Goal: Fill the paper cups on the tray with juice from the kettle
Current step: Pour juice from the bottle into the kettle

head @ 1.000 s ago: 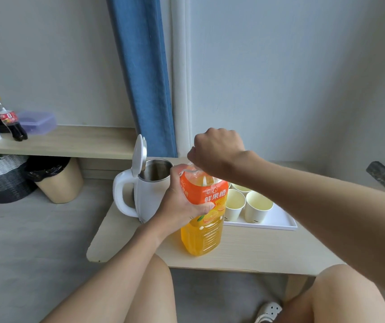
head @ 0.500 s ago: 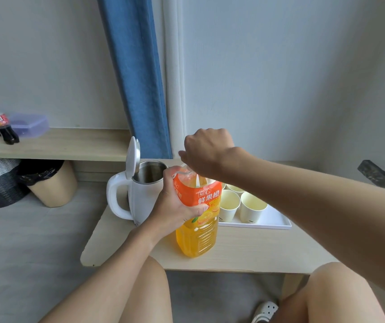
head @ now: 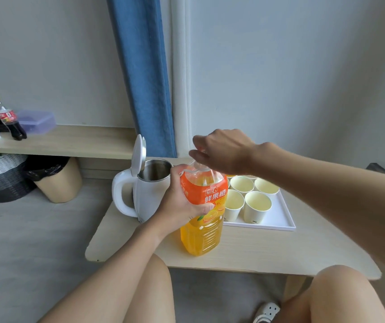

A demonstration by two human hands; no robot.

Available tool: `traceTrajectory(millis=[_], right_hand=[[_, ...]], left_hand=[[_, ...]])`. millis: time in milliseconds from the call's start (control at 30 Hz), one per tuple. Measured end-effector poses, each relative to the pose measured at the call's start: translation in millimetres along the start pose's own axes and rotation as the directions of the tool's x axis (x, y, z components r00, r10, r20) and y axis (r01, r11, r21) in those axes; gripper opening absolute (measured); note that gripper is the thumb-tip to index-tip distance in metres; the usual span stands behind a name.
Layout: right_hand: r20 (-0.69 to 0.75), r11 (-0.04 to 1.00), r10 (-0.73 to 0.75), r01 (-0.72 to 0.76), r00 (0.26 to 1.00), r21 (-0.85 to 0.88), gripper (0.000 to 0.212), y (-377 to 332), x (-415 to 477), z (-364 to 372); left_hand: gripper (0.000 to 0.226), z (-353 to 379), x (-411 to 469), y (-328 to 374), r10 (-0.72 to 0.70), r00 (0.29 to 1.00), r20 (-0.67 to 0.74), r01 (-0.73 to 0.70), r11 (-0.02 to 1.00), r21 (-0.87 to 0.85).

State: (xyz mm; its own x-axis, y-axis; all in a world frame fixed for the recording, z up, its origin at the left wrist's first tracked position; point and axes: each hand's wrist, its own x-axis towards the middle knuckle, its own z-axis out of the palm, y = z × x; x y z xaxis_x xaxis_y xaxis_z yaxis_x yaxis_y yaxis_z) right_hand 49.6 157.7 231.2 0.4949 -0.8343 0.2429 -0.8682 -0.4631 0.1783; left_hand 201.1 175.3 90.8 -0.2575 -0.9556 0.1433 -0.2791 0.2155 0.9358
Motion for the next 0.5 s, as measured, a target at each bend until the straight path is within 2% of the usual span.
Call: traceTrajectory(millis=[100,233,267,400,500], right_hand=[[-0.059,0.997,0.007,-0.011,0.998,-0.074,0.031,-4,1,1],[-0.073,0.97,0.237,-0.24,0.969,-0.038,0.037,-16,9,7],[-0.069,0.971,0.229,-0.233,0.971,-0.053,0.039,-16,9,7],[-0.076,0.985,-0.028,0.014,0.997,-0.175,0.031,-9,0,8],[-0.104,0.982,0.005,-0.024,0.995,-0.188,0.029,-8,-1,11]], left_hand=[[0.093,0,1,1,0.006,1.0,-0.002,-0.006,1.0,0.013],[0.095,0,1,0,-0.003,1.0,-0.005,0.003,0.999,0.032],[0.095,1,1,0,-0.006,1.0,-0.002,0.006,0.999,0.034],[0.097,0,3,-3,-0.009,1.0,-0.005,0.009,1.0,0.01],[0.097,2,4,-2,-0.006,1.0,0.01,0.006,1.0,0.024]])
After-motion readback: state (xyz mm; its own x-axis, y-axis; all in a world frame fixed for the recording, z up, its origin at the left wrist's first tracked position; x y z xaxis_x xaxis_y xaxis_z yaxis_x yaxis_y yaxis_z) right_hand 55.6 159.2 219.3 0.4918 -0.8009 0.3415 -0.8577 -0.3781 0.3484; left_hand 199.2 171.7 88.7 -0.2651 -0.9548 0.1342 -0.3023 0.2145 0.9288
